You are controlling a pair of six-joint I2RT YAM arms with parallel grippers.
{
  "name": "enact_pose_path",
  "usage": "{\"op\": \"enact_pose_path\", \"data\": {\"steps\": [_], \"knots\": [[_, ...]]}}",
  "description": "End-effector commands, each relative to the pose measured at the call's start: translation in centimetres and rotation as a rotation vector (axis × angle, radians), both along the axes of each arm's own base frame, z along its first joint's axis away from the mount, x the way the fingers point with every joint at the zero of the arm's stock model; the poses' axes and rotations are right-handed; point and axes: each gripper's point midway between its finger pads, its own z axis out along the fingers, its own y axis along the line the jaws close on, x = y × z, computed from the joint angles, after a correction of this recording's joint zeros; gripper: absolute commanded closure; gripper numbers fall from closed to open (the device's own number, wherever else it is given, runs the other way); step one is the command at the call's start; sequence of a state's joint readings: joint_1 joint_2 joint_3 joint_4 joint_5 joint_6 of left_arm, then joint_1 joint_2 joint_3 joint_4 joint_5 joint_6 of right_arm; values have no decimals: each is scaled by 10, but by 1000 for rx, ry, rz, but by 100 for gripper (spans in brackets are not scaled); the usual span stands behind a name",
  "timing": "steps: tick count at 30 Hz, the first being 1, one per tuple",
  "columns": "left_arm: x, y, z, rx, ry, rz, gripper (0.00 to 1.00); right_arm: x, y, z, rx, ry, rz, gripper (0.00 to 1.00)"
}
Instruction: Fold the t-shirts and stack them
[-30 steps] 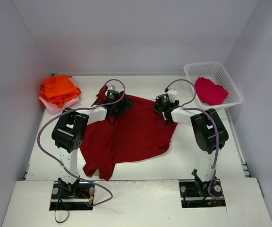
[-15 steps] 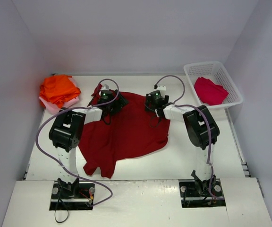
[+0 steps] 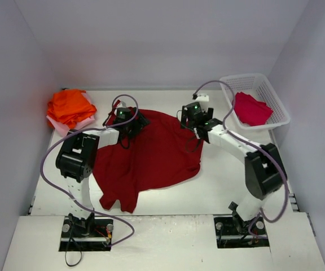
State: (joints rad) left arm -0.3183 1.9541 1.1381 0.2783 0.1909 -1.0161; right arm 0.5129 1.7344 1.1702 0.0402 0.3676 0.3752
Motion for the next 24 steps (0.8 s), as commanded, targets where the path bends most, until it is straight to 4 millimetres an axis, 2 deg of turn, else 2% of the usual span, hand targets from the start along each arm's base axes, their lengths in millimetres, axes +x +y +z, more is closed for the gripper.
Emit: {"op": "enact_pose_path", "data": {"steps": [1,2,8,9,14,15,19,24], "knots": [[1,7,34,-21,-43,21,24,-17,-32,46,-37,-61,-87,23],[0,7,35,-22,-46,19,24,-24,-35,49,-26,-60,-99,23],[-1,5,47,-22,-64,16,24,-66,-49,29,26,38,-162,23],[-1,5,49,-23,-67,16,24,-76,-50,17,43,66,-179,23],[8,5,61,-13,-91,21,24,-109,-33,-9,74,119,-161,24],[10,5,58,-9,-81,21,24,-116,-34,-18,72,134,-175,24],[25,-1,61,-12,-85,13,24,-127,-38,-33,61,159,-194,24],[37,-4,58,-14,-84,17,24,-133,-41,-31,83,144,-210,27]]}}
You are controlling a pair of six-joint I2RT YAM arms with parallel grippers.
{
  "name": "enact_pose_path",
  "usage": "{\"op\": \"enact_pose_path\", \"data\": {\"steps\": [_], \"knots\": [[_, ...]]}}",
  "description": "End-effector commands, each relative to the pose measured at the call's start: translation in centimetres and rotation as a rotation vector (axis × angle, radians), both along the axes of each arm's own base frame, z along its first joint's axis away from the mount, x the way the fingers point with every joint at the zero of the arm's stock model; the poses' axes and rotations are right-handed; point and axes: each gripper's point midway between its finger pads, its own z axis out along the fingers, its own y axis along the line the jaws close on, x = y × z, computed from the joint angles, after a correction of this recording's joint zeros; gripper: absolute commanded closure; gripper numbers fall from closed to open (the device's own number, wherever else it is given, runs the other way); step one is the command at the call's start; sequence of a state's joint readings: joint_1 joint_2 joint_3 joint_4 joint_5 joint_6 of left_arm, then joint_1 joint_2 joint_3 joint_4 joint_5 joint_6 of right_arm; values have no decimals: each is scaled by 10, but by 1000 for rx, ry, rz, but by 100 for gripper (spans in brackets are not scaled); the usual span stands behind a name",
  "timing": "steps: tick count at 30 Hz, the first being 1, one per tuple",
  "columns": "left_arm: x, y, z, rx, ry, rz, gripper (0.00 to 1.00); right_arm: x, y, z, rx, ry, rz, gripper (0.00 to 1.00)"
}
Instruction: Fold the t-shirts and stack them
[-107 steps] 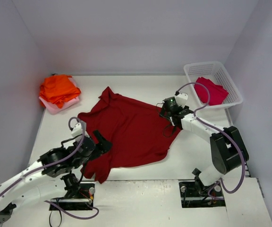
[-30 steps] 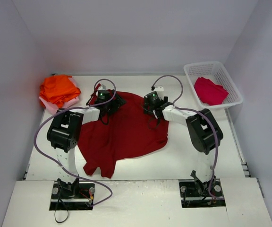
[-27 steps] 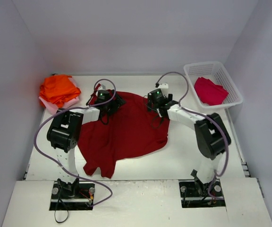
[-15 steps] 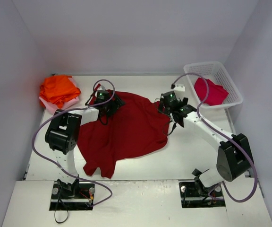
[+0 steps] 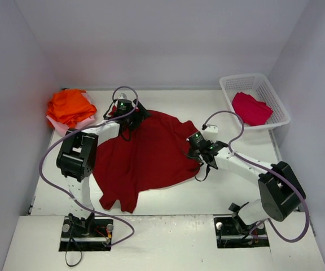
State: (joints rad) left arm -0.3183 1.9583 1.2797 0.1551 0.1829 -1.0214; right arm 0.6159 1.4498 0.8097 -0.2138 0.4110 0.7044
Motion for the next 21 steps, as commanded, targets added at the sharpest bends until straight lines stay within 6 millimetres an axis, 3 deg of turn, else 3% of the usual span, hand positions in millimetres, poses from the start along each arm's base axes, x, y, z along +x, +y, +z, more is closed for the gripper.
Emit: {"op": "enact_pose_path", "data": {"steps": [1,9,21], "knots": [[18,2,24,-9,-70,11,24,4,-6,21,42,-85,-67,28],[19,6,13,-7,-54,25,24,-21,-23,23,40,-53,-130,32],[35,13,14,-11,-60,42,24,-42,-25,16,56,3,-121,39]]}}
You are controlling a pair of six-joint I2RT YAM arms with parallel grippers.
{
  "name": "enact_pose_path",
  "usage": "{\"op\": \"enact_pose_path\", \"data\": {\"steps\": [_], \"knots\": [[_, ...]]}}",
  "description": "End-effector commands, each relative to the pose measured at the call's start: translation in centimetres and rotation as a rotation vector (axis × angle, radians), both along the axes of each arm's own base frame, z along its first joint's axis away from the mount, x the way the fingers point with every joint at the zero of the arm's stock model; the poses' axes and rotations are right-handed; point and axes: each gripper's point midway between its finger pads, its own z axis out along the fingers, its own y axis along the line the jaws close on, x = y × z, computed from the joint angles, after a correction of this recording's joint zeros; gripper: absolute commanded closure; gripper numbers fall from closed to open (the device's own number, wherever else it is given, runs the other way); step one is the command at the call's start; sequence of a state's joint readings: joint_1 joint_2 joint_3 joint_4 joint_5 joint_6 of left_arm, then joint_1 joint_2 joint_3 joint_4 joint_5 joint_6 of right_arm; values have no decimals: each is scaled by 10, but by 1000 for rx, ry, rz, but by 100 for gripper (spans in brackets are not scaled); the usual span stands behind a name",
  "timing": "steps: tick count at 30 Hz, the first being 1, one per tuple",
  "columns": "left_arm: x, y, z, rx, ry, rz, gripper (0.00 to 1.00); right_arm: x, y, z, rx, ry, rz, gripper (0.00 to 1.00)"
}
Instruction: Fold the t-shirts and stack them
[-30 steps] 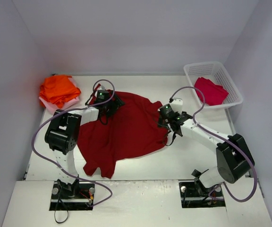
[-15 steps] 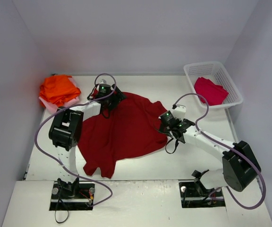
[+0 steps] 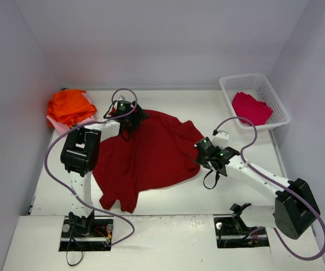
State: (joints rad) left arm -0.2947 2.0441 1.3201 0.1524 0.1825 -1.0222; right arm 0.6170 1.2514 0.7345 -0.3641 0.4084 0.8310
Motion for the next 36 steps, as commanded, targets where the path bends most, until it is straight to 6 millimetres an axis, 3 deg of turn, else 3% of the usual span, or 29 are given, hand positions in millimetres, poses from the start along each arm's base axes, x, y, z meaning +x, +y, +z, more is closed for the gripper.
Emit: {"op": "enact_pose_path", "data": {"steps": [1,14,18,27,36], "knots": [[24,5,42,-23,-105,21,24,-6,-3,-2,-10,7,-22,39],[29,25,21,-35,-74,63,24,-16,11,-22,-39,50,-5,50],[30,33,20,-38,-74,73,24,-17,15,-29,-59,59,-5,60],[29,37,8,-47,-59,80,24,-13,19,-35,-79,34,-21,59],[27,37,10,-52,-64,78,24,-5,23,-19,-68,-13,-12,58]]}}
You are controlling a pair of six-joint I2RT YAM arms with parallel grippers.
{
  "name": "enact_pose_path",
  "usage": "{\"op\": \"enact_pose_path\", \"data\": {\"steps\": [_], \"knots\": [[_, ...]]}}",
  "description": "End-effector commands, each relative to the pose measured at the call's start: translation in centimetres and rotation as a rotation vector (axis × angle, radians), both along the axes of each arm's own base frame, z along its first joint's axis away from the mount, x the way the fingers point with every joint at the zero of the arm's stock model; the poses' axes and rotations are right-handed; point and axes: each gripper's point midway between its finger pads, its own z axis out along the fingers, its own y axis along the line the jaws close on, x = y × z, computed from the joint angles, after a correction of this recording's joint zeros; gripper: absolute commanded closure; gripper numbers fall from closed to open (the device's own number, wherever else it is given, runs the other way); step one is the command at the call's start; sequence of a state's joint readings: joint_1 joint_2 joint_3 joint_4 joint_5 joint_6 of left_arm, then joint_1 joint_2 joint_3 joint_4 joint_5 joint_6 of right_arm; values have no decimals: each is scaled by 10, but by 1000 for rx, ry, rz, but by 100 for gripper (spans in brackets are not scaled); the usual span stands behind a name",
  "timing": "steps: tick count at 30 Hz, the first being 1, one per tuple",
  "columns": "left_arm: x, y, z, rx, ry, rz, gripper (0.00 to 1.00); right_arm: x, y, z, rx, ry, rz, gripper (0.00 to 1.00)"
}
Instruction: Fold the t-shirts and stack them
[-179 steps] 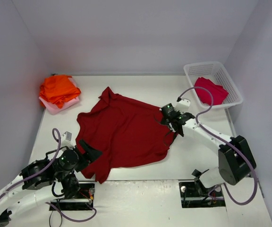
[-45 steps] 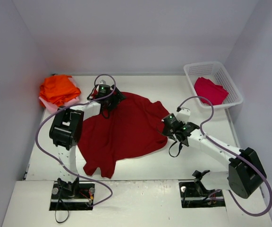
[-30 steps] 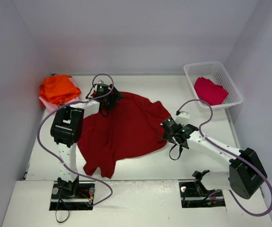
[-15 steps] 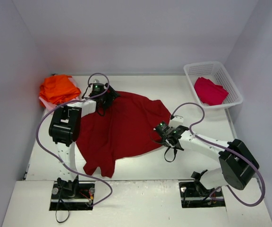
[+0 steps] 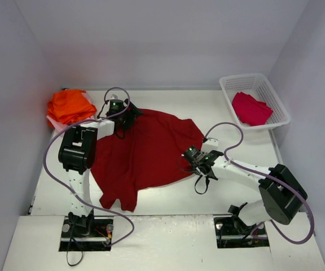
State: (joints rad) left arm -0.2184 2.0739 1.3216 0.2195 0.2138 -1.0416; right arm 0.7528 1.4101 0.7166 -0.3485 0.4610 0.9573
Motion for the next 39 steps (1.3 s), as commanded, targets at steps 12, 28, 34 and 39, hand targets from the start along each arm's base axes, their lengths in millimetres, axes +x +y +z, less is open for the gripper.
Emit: {"op": "enact_pose_path", "data": {"steps": [12,28,34,39], "knots": [[2,6,11,-16,-36,18,24,24,8,32,8,-109,-21,58],[2,5,4,-26,-28,20,24,31,11,10,-25,-99,-33,59],[1,6,-1,-23,-21,21,24,32,12,-4,-35,-93,-28,61],[1,5,-1,-28,-21,20,24,31,11,-10,-51,-87,-26,75]]}}
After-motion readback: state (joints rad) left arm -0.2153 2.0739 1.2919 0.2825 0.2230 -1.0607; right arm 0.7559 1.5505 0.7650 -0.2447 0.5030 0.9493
